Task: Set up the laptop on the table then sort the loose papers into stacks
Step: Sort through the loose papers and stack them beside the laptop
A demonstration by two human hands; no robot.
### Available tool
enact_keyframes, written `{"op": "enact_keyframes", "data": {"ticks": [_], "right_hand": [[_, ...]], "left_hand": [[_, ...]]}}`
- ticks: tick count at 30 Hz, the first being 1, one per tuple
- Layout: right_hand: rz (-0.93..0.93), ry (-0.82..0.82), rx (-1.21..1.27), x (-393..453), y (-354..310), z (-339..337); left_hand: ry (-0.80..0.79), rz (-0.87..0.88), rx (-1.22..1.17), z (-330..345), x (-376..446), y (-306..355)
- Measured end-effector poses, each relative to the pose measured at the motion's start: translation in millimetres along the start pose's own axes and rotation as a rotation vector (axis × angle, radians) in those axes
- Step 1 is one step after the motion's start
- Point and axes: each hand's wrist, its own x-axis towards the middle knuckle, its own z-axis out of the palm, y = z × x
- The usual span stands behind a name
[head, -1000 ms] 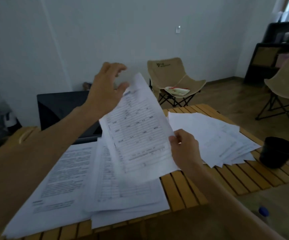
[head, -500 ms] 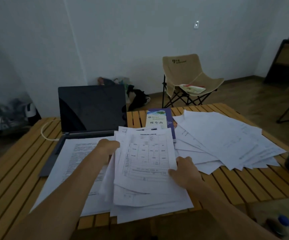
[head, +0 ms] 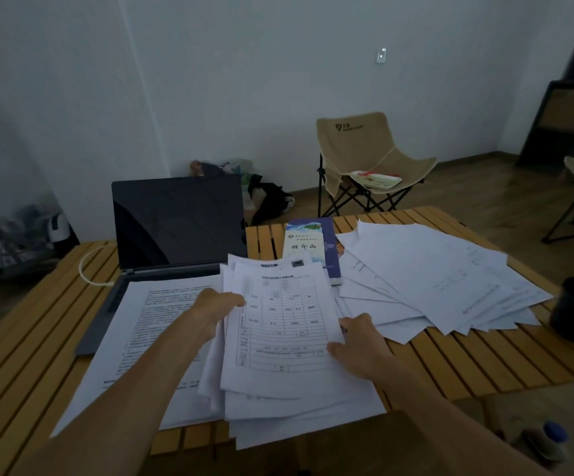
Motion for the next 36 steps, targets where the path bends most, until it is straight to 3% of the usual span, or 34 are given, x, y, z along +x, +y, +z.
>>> {"op": "enact_keyframes", "data": {"ticks": [5, 10, 13, 19, 23, 25, 30, 33, 36], "right_hand": [[-0.016, -0.013, 0.007, 0, 5, 1], [-0.011, -0.032, 0.011, 0, 7, -1], [0.009, 0.001, 0.101, -1, 8, -4], [0.126, -0.031, 0.562, -8, 2, -15], [0.005, -0.19, 0.988, -20, 1, -43], [-0.067, -0.146, 1.075, -26, -5, -61], [-0.321, 0.119, 0.976, -36, -15, -109], [-0.316, 0.167, 0.936, -35, -9, -118], [-0.253, 0.152, 0.866, -34, -4, -109]], "left_hand": [[-0.14, 0.017, 0.058, 1, -2, -6], [-0.07, 0.213, 0.269, 4, -18, 1], [-0.029, 0.301, 0.27, -6, -30, 8], [-0.081, 0.404, 0.018, -25, -55, 18], [-0.179, 0.492, -0.119, -19, -69, 26], [-0.184, 0.549, -0.181, -8, -76, 32], [-0.215, 0.757, -0.282, 12, -89, 60], [-0.29, 0.763, -0.285, 22, -91, 64], [-0.256, 0.711, -0.253, 33, -87, 49]]}}
